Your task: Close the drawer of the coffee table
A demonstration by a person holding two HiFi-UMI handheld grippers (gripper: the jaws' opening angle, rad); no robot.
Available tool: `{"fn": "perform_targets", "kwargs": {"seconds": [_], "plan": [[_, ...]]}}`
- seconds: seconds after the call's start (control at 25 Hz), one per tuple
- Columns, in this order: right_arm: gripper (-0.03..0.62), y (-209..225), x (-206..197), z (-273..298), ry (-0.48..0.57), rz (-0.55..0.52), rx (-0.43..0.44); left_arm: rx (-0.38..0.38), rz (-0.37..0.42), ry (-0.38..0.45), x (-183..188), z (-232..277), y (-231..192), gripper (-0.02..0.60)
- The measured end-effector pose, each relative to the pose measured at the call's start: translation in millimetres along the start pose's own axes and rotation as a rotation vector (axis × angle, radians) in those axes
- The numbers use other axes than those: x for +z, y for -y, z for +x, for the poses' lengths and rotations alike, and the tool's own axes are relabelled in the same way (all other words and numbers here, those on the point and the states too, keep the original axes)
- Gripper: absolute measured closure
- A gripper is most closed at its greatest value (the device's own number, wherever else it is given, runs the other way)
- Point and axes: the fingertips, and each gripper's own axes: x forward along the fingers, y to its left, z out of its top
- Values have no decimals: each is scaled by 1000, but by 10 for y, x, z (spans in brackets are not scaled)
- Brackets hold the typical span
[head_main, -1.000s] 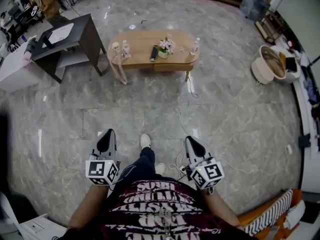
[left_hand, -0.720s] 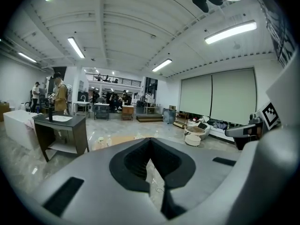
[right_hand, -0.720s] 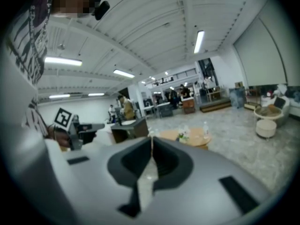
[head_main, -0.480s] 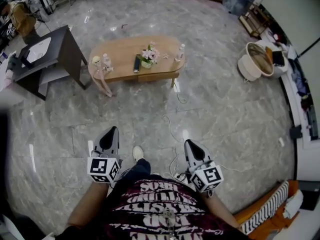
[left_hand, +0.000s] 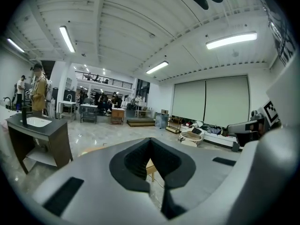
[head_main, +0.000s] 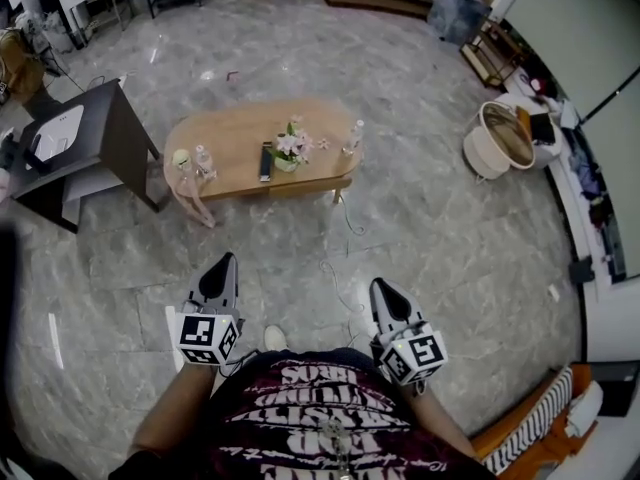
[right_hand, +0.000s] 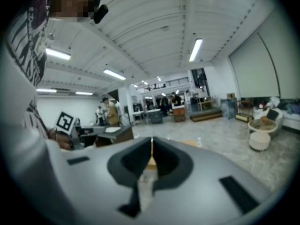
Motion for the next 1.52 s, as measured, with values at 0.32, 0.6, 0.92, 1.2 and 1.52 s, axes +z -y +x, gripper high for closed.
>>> {"fn": "perform_targets", "kwargs": {"seconds": [0.32, 0.6, 0.92, 1.2, 1.52], "plan": [[559, 392, 42, 303, -29, 25, -38, 17, -38, -66, -232, 476, -154, 560], [559, 912, 107, 898, -42, 0, 39, 104, -30, -66, -141, 953, -184, 560], [559, 1696, 459, 1444, -28, 23, 116, 174, -47, -57, 118, 1663, 23, 560], [559, 2038, 576, 1865, -41, 37, 222, 273, -39, -78, 191, 1958, 58, 560], [559, 2302, 637, 2124, -33, 73, 290, 358, -14, -82, 262, 2040, 123, 560]]}}
